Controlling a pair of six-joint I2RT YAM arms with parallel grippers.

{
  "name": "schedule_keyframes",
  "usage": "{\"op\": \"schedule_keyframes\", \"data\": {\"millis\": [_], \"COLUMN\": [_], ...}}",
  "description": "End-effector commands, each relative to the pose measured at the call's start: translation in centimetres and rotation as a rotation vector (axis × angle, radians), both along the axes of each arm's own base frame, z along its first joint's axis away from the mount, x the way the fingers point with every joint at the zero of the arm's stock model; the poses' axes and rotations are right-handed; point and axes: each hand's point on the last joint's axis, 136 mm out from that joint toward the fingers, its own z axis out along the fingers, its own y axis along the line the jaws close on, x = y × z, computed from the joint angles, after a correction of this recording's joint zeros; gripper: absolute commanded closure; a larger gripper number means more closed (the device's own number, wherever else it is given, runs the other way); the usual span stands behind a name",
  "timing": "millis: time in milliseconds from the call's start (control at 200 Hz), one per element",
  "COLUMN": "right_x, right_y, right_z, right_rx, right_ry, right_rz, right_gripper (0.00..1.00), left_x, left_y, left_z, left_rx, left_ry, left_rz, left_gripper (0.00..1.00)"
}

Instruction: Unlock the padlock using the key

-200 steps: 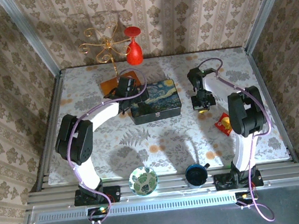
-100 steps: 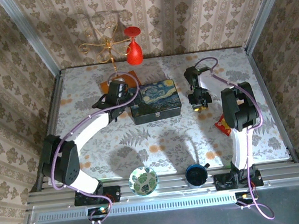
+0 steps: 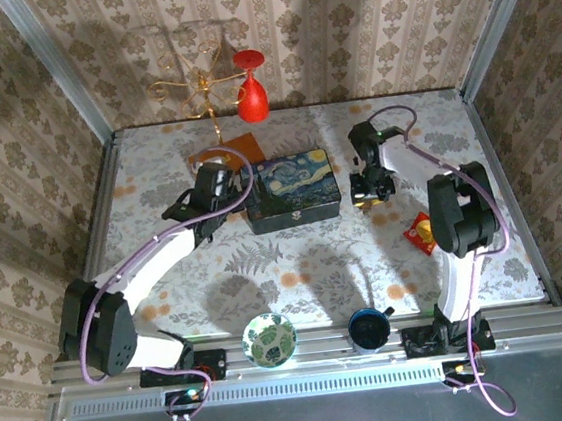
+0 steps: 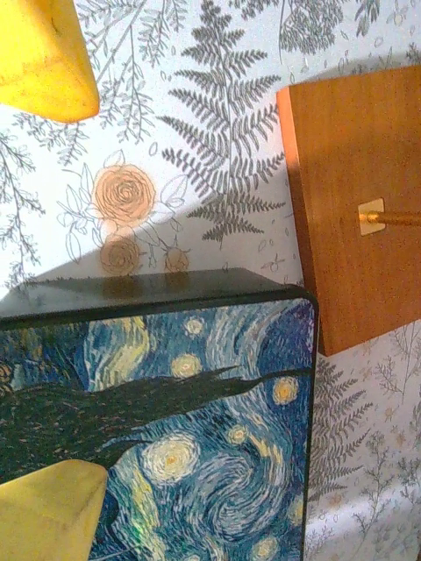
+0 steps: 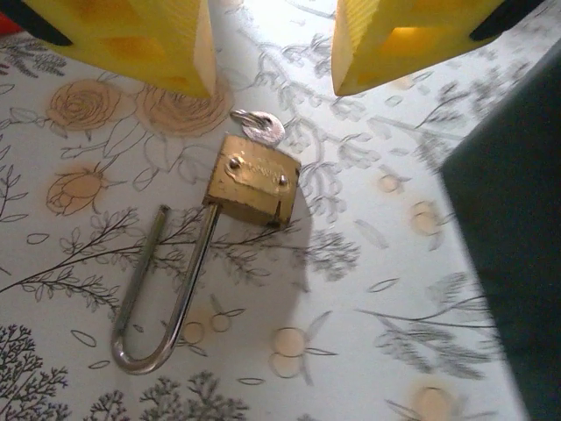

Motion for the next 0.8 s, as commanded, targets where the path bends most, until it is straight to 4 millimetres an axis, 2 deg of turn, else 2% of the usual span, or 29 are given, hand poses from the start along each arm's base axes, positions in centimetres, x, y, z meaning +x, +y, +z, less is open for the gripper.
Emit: {"op": "schedule_keyframes", "data": {"millis": [0, 190, 335, 450, 465, 530, 560, 680, 790], "right_x": [-0.3, -1.9, -3.3, -4.1, -4.2, -4.5, -4.5, -4.0, -3.6], "right_y": [1.3, 0.2, -1.3, -2.3, -2.5, -3.5, -4.0, -6.1, -8.0], "right_z": [2.8, 5.7, 6.0, 6.3, 7.0, 7.6, 7.9, 9.2, 10.2], "right_rx": [0.096, 0.087, 0.062, 0.068, 0.07, 0.045, 0.029, -0.024, -0.061], "right_ry": [-0.072, -0.173, -0.259, -0.349, -0.383, -0.453, -0.489, -0.654, -0.805], "right_rz": [-0.005, -0.029, -0.056, -0.08, -0.083, -0.102, -0.112, -0.173, -0.236], "right_gripper": [0.58, 0.55, 0.52, 0.3, 0.28, 0.18, 0.11, 0.0, 0.0], "left_x": [-0.8, -1.7, -2.5, -2.9, -2.9, -3.0, -3.1, -3.4, -3.7], "left_y": [1.4, 3.9, 5.9, 7.1, 7.3, 8.0, 8.3, 10.1, 11.5], "left_z": [0.3, 0.5, 0.5, 0.3, 0.2, 0.6, 0.7, 1.7, 2.5], "left_rx": [0.021, 0.08, 0.129, 0.171, 0.179, 0.206, 0.216, 0.273, 0.324], "left_ry": [-0.01, -0.049, -0.102, -0.179, -0.188, -0.247, -0.273, -0.36, -0.426], "left_rz": [0.047, 0.118, 0.158, 0.149, 0.148, 0.139, 0.134, 0.147, 0.147], "left_gripper": [0.0, 0.0, 0.0, 0.0, 0.0, 0.0, 0.0, 0.0, 0.0]}}
